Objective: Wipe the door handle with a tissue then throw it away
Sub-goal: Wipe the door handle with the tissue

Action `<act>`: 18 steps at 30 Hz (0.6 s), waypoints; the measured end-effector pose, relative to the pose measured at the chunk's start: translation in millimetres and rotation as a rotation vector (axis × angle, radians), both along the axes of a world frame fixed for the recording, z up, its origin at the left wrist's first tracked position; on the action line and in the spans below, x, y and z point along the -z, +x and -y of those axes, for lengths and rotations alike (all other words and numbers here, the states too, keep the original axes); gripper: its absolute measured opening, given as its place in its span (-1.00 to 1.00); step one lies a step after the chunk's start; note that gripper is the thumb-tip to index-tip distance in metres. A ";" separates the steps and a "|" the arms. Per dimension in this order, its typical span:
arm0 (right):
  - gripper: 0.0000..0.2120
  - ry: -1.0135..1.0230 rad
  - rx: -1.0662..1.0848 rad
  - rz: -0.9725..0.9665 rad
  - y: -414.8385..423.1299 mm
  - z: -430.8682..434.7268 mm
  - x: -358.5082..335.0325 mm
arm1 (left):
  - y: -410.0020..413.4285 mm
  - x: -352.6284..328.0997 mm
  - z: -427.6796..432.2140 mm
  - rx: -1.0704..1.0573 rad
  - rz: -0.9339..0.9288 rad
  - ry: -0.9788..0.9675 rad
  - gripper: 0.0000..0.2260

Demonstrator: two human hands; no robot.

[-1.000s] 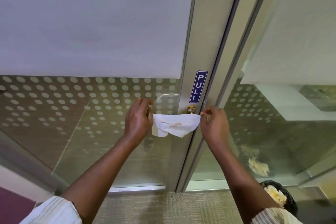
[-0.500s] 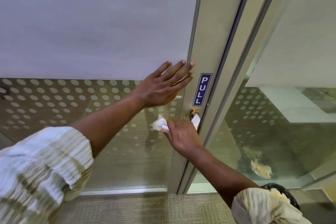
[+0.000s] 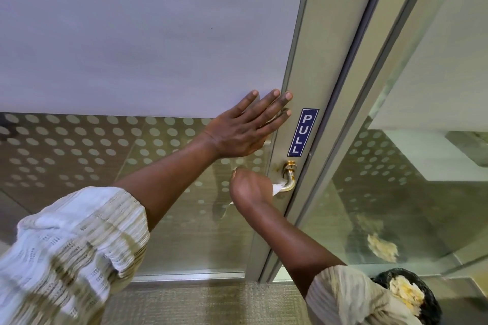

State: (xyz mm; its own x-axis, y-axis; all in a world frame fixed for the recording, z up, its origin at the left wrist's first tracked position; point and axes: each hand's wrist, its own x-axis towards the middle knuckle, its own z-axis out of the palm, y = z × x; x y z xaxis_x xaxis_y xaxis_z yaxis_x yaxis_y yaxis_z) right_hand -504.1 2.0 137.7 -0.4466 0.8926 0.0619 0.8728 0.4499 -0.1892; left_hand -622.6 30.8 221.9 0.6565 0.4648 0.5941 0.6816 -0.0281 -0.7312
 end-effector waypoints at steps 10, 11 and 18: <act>-0.58 0.486 -0.545 -0.074 100.4 -25.6 40.4 | -0.3 -3.3 1.5 0.031 0.011 -0.012 -0.43; -0.64 0.508 -0.557 -0.091 105.1 -28.7 40.1 | 0.1 -3.2 1.7 0.032 0.011 -0.011 -0.43; -0.45 0.358 -0.265 -0.060 63.8 -6.7 5.8 | -0.9 -0.9 0.0 0.035 0.009 -0.001 -0.41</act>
State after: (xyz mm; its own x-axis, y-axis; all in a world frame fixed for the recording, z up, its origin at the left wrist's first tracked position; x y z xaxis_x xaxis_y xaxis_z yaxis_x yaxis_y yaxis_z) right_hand -440.2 8.7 131.9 -0.6433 0.6653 0.3789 0.7107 0.7029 -0.0277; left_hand -623.5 30.8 222.9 0.6670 0.4427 0.5992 0.6865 -0.0527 -0.7252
